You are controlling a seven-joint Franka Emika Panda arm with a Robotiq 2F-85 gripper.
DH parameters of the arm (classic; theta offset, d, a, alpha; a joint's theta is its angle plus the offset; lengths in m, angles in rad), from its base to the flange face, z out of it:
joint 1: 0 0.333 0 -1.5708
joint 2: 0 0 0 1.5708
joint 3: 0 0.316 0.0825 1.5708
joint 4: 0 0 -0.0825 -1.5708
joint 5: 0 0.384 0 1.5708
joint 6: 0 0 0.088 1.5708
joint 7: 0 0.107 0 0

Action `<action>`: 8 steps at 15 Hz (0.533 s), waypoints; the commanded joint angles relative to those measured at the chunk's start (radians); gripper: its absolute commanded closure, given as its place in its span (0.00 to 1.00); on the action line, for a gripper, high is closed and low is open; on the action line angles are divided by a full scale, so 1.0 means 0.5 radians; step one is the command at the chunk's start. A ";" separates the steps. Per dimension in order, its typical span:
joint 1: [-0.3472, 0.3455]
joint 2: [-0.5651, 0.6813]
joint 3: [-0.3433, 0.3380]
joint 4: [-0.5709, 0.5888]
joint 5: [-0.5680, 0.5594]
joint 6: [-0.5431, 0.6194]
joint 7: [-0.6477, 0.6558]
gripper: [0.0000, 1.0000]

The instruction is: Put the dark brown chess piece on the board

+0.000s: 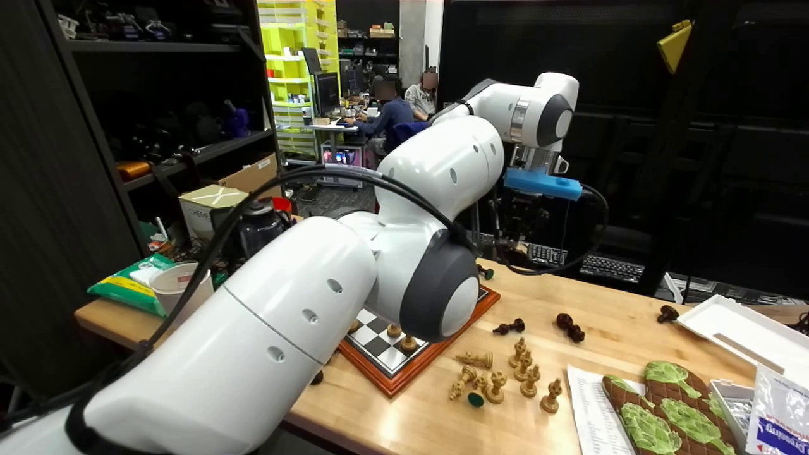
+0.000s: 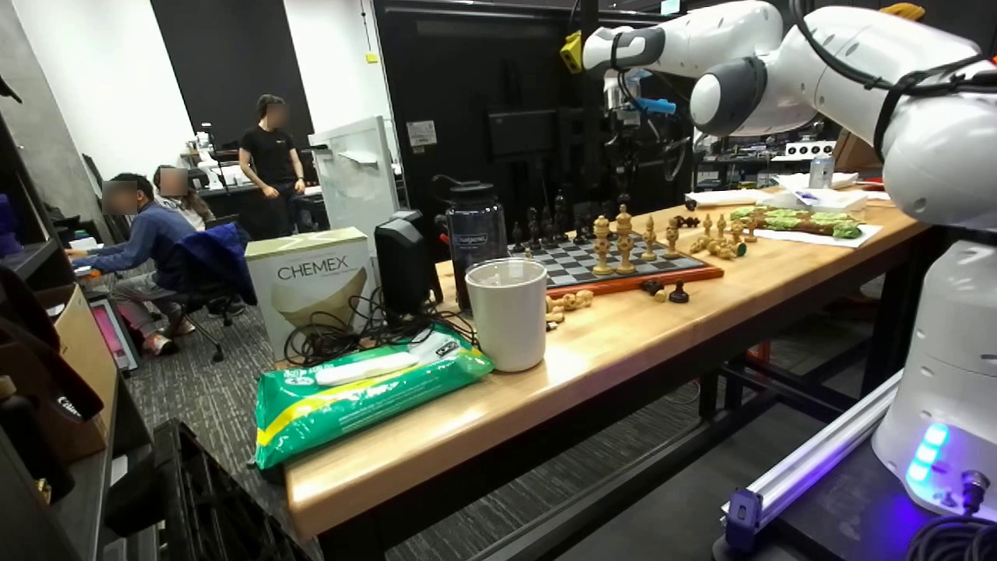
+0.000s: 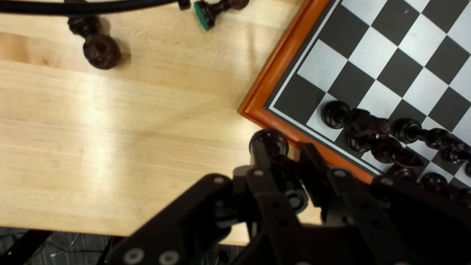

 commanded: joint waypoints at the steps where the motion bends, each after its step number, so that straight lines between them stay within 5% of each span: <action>1: -0.047 -0.003 0.046 0.002 0.093 -0.193 0.106 0.93; 8: -0.078 0.085 0.117 0.051 0.241 -0.324 0.206 0.93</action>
